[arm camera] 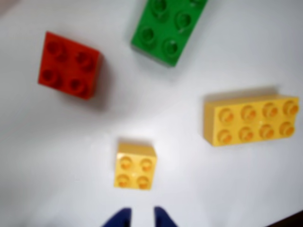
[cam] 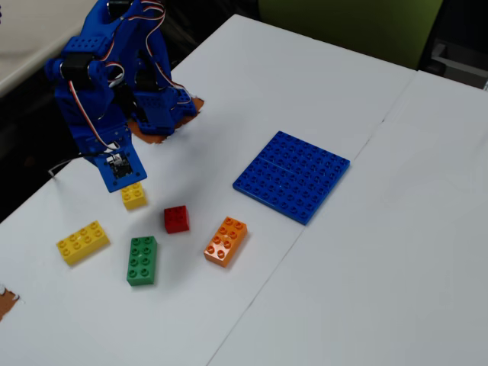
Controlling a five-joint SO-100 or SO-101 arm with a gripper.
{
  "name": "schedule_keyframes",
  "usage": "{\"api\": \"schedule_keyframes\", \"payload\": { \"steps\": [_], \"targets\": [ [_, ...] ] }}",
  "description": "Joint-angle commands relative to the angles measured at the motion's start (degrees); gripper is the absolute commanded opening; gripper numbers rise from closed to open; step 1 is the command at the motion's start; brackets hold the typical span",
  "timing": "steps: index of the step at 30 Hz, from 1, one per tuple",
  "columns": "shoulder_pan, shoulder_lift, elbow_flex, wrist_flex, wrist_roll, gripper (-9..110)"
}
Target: Pick up the 2x2 yellow block and go up the 8x8 blue block.
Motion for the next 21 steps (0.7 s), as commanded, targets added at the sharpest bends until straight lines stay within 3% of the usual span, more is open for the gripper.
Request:
{"api": "schedule_keyframes", "payload": {
  "steps": [1, 21],
  "targets": [
    [0.4, -0.7, 0.1, -1.8, 0.4, 9],
    [3.3, -10.9, 2.3, -8.3, -0.4, 15]
  ]
}}
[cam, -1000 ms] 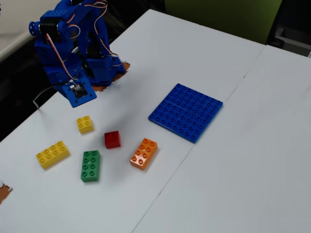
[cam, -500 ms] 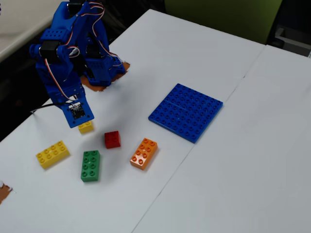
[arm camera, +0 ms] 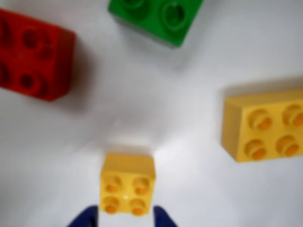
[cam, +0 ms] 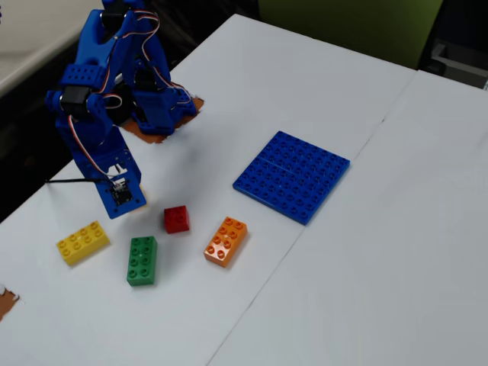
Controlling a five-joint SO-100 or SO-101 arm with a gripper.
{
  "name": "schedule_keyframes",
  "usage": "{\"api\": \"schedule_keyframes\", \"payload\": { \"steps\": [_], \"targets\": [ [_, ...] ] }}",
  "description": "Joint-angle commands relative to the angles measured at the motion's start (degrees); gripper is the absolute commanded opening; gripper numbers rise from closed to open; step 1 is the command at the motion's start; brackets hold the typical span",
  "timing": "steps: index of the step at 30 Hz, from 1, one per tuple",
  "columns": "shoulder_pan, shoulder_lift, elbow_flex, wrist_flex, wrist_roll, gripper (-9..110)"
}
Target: Pick up the 2x2 yellow block and go up the 8x8 blue block.
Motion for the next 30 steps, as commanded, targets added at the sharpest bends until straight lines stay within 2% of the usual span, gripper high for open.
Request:
{"api": "schedule_keyframes", "payload": {
  "steps": [1, 5, 30],
  "targets": [
    [0.7, 1.1, 3.5, -4.9, -0.4, 15],
    [0.9, 1.5, 12.0, -15.2, -0.5, 16],
    [0.7, 0.9, 12.3, -14.7, -0.4, 17]
  ]
}}
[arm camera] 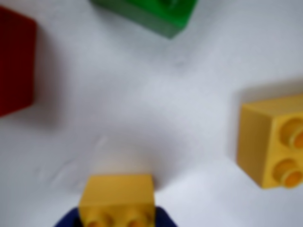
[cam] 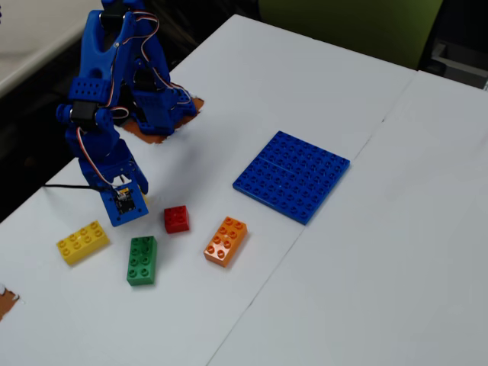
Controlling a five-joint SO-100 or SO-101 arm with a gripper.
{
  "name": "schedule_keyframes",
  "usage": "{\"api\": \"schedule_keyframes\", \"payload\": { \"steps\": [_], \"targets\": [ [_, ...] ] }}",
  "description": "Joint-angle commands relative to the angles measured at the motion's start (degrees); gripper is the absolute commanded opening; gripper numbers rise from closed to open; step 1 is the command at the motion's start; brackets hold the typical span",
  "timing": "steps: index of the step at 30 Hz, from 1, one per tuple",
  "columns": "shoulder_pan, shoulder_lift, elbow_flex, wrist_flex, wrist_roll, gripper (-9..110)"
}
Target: Pick up the 2x2 yellow block and go up the 8x8 blue block.
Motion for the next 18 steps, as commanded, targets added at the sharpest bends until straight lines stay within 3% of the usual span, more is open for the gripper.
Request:
{"api": "schedule_keyframes", "payload": {
  "steps": [1, 5, 14, 18],
  "targets": [
    [-0.4, 0.5, 0.1, -0.6, -0.4, 15],
    [-0.7, 0.6, 0.1, -0.7, -0.3, 4],
    [-3.8, 3.9, -1.6, 1.8, 3.7, 1],
    [-7.2, 4.6, -11.3, 13.2, 7.0, 1]
  ]
}}
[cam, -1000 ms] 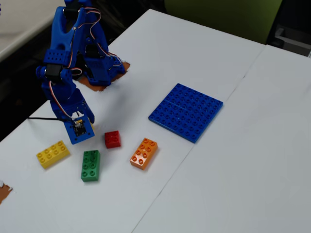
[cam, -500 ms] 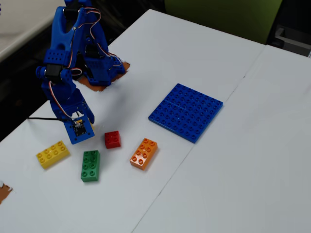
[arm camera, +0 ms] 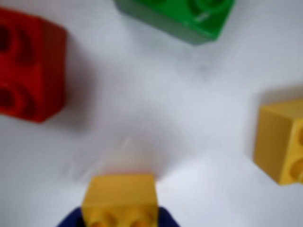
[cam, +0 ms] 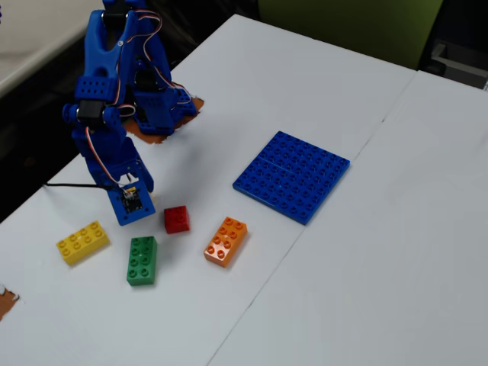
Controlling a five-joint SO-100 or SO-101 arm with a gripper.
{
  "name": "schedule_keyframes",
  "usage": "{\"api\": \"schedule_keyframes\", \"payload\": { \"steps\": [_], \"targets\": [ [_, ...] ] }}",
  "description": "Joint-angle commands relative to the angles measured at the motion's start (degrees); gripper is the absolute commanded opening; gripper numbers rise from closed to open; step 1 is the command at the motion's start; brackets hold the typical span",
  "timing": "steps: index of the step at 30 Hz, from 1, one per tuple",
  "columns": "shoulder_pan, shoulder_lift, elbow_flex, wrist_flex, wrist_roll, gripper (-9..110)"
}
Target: Pick up the 2x2 yellow block and go up the 8x8 blue block.
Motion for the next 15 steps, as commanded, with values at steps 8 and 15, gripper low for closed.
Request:
{"api": "schedule_keyframes", "payload": {
  "steps": [8, 15],
  "targets": [
    [-9.1, 4.7, -27.2, 23.6, 2.5, 0],
    [-16.3, 6.1, -38.1, 32.0, 4.1, 0]
  ]
}}
